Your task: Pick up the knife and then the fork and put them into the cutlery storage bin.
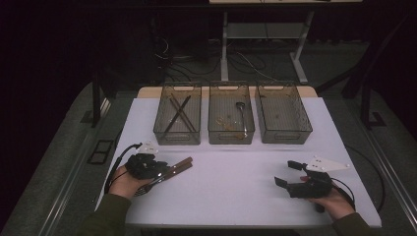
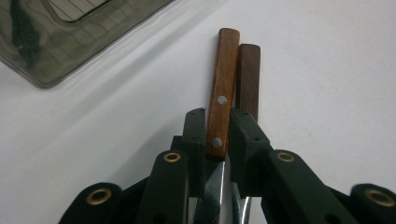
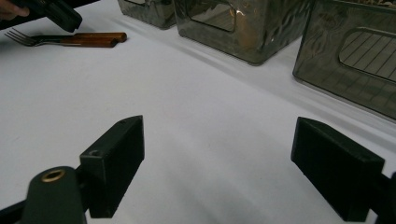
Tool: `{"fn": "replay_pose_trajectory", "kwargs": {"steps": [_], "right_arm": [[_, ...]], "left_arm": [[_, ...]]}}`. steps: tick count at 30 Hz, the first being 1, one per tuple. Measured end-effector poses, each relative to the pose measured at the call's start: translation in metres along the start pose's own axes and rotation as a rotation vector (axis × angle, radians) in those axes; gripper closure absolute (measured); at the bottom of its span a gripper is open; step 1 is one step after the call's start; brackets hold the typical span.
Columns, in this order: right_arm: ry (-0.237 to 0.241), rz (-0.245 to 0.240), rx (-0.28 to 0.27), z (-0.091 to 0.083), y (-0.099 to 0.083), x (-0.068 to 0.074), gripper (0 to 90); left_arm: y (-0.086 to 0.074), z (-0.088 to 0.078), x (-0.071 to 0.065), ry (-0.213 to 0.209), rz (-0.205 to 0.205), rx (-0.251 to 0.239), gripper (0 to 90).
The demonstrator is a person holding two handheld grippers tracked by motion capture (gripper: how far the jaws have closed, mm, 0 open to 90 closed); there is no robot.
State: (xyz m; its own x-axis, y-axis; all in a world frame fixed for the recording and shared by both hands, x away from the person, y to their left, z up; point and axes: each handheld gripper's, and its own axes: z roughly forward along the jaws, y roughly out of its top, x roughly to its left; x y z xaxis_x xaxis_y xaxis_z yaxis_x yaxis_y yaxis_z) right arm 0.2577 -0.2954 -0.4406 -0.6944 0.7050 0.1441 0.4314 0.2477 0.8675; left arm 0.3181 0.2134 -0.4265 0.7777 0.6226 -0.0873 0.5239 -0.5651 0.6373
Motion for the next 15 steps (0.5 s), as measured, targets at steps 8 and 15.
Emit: {"fn": "replay_pose_trajectory", "kwargs": {"steps": [8,15], "right_arm": [[0.003,0.000,0.001,0.0003,0.0001,0.0002,17.0],[0.005,-0.002,0.000,0.0004,0.0001,0.0002,17.0]], "left_arm": [[-0.0022,0.0064,0.0015,0.015,0.005,0.019,73.5],[-0.0039,0.0101,0.0003,0.056,0.048,0.047,72.2]]}}
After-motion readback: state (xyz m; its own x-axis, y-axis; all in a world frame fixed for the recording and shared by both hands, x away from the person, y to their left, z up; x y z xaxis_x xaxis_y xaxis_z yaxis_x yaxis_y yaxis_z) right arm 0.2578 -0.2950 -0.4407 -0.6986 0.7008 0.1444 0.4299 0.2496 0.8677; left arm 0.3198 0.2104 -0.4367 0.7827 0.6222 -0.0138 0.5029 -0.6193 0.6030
